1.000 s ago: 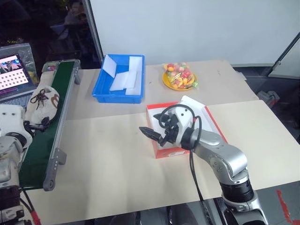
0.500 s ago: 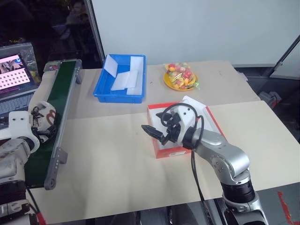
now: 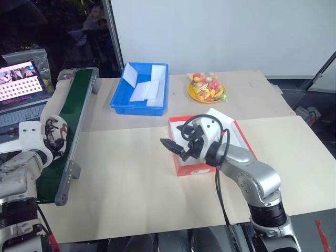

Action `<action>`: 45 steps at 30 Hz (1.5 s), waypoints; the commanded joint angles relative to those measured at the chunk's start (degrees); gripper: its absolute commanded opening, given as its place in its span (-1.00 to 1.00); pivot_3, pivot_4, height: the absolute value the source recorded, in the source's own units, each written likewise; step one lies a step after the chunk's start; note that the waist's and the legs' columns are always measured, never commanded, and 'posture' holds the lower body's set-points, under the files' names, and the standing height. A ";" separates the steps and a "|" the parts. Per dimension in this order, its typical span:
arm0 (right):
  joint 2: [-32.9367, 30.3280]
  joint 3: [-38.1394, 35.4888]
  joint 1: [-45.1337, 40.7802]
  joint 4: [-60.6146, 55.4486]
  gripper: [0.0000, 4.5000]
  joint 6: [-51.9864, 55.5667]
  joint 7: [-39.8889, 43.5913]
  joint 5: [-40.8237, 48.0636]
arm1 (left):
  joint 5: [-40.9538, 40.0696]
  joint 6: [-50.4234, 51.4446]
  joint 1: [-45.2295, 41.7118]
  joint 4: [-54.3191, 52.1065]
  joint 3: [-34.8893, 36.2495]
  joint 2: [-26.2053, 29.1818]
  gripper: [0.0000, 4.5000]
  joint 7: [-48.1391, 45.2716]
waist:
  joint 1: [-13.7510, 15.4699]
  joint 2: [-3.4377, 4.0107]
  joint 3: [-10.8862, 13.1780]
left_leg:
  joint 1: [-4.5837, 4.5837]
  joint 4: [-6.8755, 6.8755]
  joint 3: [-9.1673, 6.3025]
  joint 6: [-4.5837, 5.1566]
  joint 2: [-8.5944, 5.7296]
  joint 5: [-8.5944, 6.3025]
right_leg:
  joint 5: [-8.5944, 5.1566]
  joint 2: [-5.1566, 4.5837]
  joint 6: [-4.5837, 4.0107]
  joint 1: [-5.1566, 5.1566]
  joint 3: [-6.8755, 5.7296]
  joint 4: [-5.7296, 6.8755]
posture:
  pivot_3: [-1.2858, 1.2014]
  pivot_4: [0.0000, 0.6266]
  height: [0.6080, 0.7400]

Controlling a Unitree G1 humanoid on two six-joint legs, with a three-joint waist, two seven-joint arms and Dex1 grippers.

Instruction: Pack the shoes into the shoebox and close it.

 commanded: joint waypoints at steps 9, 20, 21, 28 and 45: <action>5.31 -8.21 -5.53 4.67 1.00 1.72 -3.76 4.61 | 12.81 -10.85 -9.91 -14.88 -14.21 -2.70 -0.02 6.43 | -1.46 -0.28 0.04 | -0.50 -0.01 0.03 -0.02 0.01 0.01 | 0.08 0.03 0.02 -0.46 0.03 0.02 | 0.03 -0.52 0.75; 21.28 -36.56 -21.73 31.79 1.00 15.35 -29.54 41.80 | -11.22 2.63 -11.54 -32.00 -23.16 -23.86 -0.02 -5.58 | -3.45 -0.14 0.10 | -0.60 -0.06 -0.01 0.02 0.09 0.00 | 0.09 0.14 0.03 -0.51 0.00 0.07 | 0.03 -0.52 0.75; 20.87 -36.49 -21.84 32.24 1.00 15.65 -30.16 42.19 | -11.36 2.96 -11.78 -32.25 -23.75 -23.87 -0.02 -5.91 | -3.82 -0.11 0.11 | -0.60 -0.08 0.03 0.03 0.08 -0.01 | 0.09 0.14 0.03 -0.54 0.03 0.06 | 0.03 -0.52 0.75; 19.97 -35.81 -22.20 33.05 1.00 14.91 -33.54 45.77 | -11.06 1.97 -12.62 -30.72 -26.52 -22.46 -0.02 -9.33 | -4.58 -0.03 0.12 | -0.49 0.01 0.10 0.03 0.10 0.01 | 0.09 0.24 0.03 -0.48 0.22 0.10 | 0.03 -0.52 0.75; 20.03 -33.05 -23.50 30.18 0.11 10.86 -37.41 47.06 | -7.54 -1.94 -13.93 -26.34 -28.98 -21.47 -0.04 -12.37 | -4.24 0.00 0.14 | -0.52 0.03 0.08 0.04 0.09 0.01 | 0.09 0.24 0.02 -0.52 0.21 0.14 | 0.03 -0.52 0.75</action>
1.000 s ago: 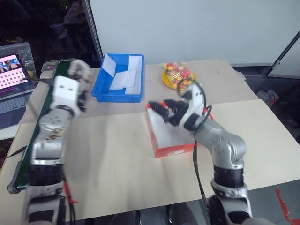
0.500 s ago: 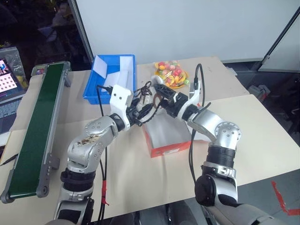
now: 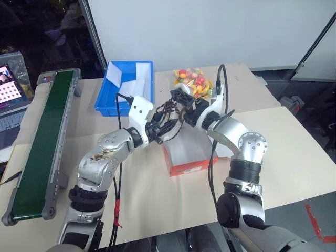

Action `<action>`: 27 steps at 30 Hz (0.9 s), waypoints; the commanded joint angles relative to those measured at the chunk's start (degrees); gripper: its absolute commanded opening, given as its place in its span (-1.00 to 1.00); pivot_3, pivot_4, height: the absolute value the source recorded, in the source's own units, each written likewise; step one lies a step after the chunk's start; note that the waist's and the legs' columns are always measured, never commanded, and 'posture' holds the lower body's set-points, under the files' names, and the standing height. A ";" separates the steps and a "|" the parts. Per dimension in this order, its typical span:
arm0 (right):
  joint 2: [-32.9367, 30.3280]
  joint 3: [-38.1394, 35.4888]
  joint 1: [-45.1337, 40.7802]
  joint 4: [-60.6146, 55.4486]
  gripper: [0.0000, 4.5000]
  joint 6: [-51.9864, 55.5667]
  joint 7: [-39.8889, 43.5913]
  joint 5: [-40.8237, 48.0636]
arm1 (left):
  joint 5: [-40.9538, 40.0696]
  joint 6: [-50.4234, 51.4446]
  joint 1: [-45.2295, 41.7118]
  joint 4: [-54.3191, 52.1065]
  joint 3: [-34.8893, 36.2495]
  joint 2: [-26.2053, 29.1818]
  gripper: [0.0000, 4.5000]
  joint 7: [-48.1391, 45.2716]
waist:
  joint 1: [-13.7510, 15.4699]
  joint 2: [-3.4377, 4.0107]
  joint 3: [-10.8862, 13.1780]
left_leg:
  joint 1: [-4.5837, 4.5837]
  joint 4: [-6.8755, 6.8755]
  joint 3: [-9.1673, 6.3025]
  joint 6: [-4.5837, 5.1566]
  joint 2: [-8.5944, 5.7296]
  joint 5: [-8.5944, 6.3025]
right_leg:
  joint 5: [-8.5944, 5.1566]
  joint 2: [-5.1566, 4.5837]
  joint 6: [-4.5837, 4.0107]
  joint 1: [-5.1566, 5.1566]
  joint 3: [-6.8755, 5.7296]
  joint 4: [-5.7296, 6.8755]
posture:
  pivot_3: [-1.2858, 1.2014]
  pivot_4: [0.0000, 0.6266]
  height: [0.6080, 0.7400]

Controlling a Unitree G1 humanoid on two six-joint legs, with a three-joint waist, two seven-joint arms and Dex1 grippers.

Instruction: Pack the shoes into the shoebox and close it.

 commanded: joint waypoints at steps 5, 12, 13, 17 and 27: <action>-0.53 2.14 -1.60 -3.67 -0.39 -0.92 0.18 2.61 | 1.18 -1.96 -1.50 1.55 0.03 -0.45 -0.04 0.56 | -0.01 0.00 0.00 | -0.01 0.00 0.00 0.00 0.00 0.00 | 0.00 0.00 0.00 -0.01 0.00 -0.01 | 0.03 -0.52 0.75; -3.49 1.44 -2.59 -3.55 -0.39 -2.47 -0.54 1.75 | 4.26 -3.07 0.40 4.38 0.52 3.36 -0.04 0.35 | -0.02 0.00 0.00 | -0.01 0.00 0.01 0.00 0.00 0.00 | 0.00 0.00 0.00 0.00 0.01 -0.01 | 0.03 -0.52 0.75; -4.27 0.94 -2.94 -3.33 -0.39 -3.06 -0.76 1.73 | 4.04 -3.85 0.98 4.21 0.81 3.73 -0.04 -0.11 | -0.04 0.01 0.00 | -0.01 0.00 0.00 0.00 0.00 0.00 | 0.00 0.00 0.00 0.00 0.00 -0.01 | 0.03 -0.52 0.75; -7.13 -0.41 -3.90 -2.33 -0.40 -4.95 -1.18 1.38 | 2.67 -6.15 2.09 2.97 1.41 4.27 0.07 -1.13 | 0.11 0.04 0.02 | -0.02 -0.01 0.00 0.00 0.00 0.00 | 0.00 0.00 0.00 -0.01 0.00 -0.05 | 0.03 -0.52 0.75; -13.17 -0.25 -4.34 -0.56 -0.41 -7.33 -0.20 -1.95 | 1.80 -9.61 2.25 -0.30 1.18 6.15 0.99 -5.52 | 0.91 0.08 0.05 | -0.05 -0.04 0.03 0.01 0.01 -0.01 | 0.00 0.00 0.00 -0.01 0.00 -0.12 | 0.03 -0.52 0.75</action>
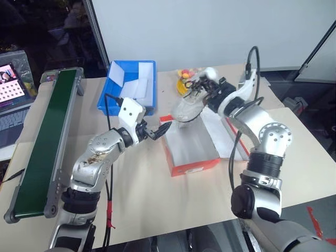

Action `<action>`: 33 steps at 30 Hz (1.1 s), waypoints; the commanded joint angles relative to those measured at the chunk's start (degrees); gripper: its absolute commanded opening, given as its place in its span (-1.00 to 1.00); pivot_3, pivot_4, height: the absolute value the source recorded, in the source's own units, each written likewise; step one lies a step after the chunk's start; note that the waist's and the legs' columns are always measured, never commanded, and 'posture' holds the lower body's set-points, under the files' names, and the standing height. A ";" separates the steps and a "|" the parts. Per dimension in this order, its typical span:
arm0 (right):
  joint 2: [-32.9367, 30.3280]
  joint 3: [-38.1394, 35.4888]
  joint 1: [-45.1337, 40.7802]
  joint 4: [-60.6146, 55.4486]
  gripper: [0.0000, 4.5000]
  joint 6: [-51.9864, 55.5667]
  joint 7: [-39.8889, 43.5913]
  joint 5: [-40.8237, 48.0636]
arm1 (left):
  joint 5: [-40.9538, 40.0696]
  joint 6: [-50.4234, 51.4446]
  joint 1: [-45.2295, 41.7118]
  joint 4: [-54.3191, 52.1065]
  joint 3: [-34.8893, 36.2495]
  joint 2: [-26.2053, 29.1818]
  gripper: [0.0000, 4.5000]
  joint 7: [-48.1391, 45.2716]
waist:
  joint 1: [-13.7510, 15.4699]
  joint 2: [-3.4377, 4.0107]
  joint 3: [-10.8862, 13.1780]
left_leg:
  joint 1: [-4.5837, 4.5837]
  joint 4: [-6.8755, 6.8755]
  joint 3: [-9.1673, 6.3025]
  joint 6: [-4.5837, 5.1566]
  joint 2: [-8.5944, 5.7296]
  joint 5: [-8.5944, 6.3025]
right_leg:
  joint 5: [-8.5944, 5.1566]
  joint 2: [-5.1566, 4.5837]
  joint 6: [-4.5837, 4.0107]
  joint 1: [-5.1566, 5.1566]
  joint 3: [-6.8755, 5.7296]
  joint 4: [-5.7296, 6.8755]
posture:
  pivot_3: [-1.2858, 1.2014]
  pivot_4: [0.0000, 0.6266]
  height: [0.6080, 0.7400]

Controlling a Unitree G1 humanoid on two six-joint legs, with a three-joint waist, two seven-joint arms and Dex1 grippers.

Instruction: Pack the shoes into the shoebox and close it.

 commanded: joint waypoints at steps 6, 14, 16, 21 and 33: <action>-11.76 8.13 -0.51 0.00 -0.41 13.09 3.17 -4.73 | -2.50 -5.98 4.73 -5.01 -0.47 12.46 0.99 -19.05 | -0.19 0.13 0.03 | 0.01 -0.09 0.04 0.03 0.04 -0.02 | 0.00 0.00 0.00 -0.01 0.02 -0.05 | 0.03 -0.52 0.75; -23.27 17.85 -0.83 1.34 -0.41 30.95 11.54 -10.32 | -0.45 -12.03 2.84 0.31 -3.28 14.60 0.99 -26.28 | 0.93 0.20 0.08 | -0.14 0.04 0.03 0.22 0.03 -0.12 | 0.00 -0.08 0.00 0.05 -0.05 -0.19 | 0.03 -0.52 0.75; -24.31 19.70 -1.32 2.18 -0.41 32.68 13.74 -12.45 | 0.20 -12.53 2.53 0.55 -4.11 13.79 0.99 -26.18 | 0.95 0.20 0.08 | -0.15 0.05 0.07 0.28 0.02 -0.15 | 0.00 -0.09 0.01 0.05 -0.04 -0.25 | 0.03 -0.52 0.75; -26.72 28.90 -2.05 5.02 -0.41 31.69 21.66 -20.47 | -0.20 -12.16 2.29 -0.43 -5.10 11.49 0.99 -25.77 | 0.59 0.20 0.08 | -0.24 0.03 0.08 0.33 0.02 -0.18 | 0.09 -0.09 0.15 0.06 -0.05 -0.56 | 0.03 -0.52 0.75; -25.39 40.50 -3.46 18.28 0.17 21.54 40.06 -36.80 | -0.36 -11.30 3.20 -3.46 -4.92 11.50 1.00 -25.39 | 0.73 0.11 0.02 | -0.18 0.10 0.05 0.36 0.00 -0.20 | 0.12 -0.13 0.20 0.16 -0.08 -0.60 | 0.03 -0.52 0.75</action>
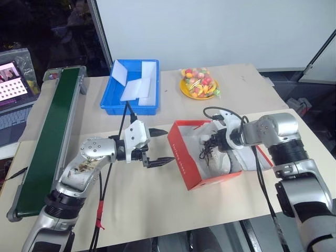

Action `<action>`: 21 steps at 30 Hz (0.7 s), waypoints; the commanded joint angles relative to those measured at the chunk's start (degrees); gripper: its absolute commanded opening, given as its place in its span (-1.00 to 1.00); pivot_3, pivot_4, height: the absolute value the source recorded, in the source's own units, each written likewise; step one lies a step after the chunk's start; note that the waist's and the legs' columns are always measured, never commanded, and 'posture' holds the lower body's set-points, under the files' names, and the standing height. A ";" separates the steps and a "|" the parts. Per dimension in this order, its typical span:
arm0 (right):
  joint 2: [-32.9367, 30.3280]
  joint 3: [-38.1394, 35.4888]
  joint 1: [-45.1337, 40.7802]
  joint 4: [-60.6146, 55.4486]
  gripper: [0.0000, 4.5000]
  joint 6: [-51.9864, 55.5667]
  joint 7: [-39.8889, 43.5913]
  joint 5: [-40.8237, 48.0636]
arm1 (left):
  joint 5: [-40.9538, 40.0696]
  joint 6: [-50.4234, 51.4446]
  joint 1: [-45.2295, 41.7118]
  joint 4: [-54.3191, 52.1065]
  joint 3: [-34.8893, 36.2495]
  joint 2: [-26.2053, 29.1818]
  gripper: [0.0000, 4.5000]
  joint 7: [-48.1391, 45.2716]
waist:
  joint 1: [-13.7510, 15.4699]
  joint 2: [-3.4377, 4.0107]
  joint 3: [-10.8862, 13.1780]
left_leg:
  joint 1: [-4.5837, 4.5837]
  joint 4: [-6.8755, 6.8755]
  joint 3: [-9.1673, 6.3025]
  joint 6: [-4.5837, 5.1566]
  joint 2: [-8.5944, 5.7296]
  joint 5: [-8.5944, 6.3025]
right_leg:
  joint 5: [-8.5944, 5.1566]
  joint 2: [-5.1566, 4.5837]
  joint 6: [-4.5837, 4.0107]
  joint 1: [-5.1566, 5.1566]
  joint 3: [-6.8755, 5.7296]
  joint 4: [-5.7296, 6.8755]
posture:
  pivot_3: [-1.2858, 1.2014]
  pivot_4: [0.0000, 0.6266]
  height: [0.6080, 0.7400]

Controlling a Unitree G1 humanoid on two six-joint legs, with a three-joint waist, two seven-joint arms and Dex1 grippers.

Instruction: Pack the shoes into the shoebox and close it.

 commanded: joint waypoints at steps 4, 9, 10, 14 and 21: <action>2.18 -2.44 -1.30 -0.07 0.80 0.19 3.52 -3.69 | -0.11 -0.44 0.10 -1.77 0.97 0.73 1.00 -0.03 | 0.13 0.00 0.00 | -0.03 0.00 -0.02 0.00 0.00 0.00 | 0.00 0.00 0.00 -0.05 -0.01 0.01 | 0.03 -0.52 0.75; 3.11 -4.53 -3.93 -4.67 0.97 2.43 2.75 -4.97 | -0.19 -0.47 -0.06 -1.73 0.71 0.37 1.00 0.14 | 0.08 0.01 0.00 | -0.05 0.00 -0.02 -0.01 -0.03 0.00 | 0.00 -0.02 0.00 -0.09 -0.02 0.00 | 0.03 -0.52 0.75; 3.51 -5.68 -4.62 -5.55 0.97 3.32 2.32 -4.79 | -0.15 -0.56 -0.05 -1.65 0.66 0.33 1.00 0.12 | -0.02 0.01 0.01 | -0.06 0.00 -0.02 -0.01 -0.03 0.00 | 0.00 -0.02 0.00 -0.10 -0.02 0.00 | 0.03 -0.52 0.75; 5.42 -11.38 -7.18 -10.43 0.97 8.69 0.39 -3.93 | 0.20 -0.95 -0.44 -1.08 0.28 -0.10 1.00 0.18 | -0.31 0.02 0.01 | -0.06 -0.01 -0.01 -0.01 -0.02 0.00 | 0.00 -0.01 0.00 -0.13 -0.01 0.03 | 0.03 -0.52 0.75; 11.63 -20.74 -7.51 -19.74 0.97 12.37 -5.33 -5.50 | 0.52 -0.78 -1.88 0.71 1.23 -1.35 1.00 1.96 | -0.28 0.03 0.00 | -0.06 0.00 -0.04 -0.01 -0.03 0.00 | 0.01 -0.02 0.01 -0.12 -0.03 0.06 | 0.03 -0.52 0.75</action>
